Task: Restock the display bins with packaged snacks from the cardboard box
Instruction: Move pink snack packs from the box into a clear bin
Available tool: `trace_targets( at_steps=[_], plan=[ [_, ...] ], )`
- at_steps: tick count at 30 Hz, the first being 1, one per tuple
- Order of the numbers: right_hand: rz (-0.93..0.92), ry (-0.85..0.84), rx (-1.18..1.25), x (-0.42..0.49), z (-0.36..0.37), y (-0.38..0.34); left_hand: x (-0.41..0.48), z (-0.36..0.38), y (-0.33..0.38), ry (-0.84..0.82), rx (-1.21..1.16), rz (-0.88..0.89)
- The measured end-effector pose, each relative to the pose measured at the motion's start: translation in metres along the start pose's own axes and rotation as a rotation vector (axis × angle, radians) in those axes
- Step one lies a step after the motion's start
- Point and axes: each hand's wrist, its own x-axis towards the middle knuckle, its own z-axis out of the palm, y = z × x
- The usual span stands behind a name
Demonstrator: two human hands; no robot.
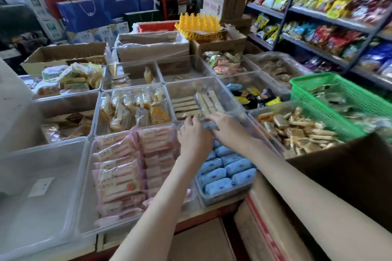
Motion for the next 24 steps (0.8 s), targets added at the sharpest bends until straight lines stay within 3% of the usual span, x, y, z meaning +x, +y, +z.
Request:
trace_targets(
  at_steps=[5, 8, 13, 19, 24],
  plan=[
    [0.072, 0.144, -0.020, -0.106, -0.055, 0.075, -0.093, 0.041, 0.112, 0.018, 0.109, 0.239],
    [0.172, 0.130, -0.019, -0.171, -0.074, 0.129, -0.141, 0.084, 0.171, -0.004, 0.125, 0.277],
    [0.295, 0.014, -0.087, -0.252, -0.076, 0.211, -0.191, 0.158, 0.226, -0.188, 0.104, 0.140],
    [0.459, -0.182, -0.057, -0.281, -0.028, 0.290, -0.188, 0.226, 0.214, -0.474, 0.243, -0.022],
    [0.563, -0.370, 0.052, -0.272, 0.025, 0.358, -0.161, 0.268, 0.208, -0.504, 0.373, -0.150]
  ],
)
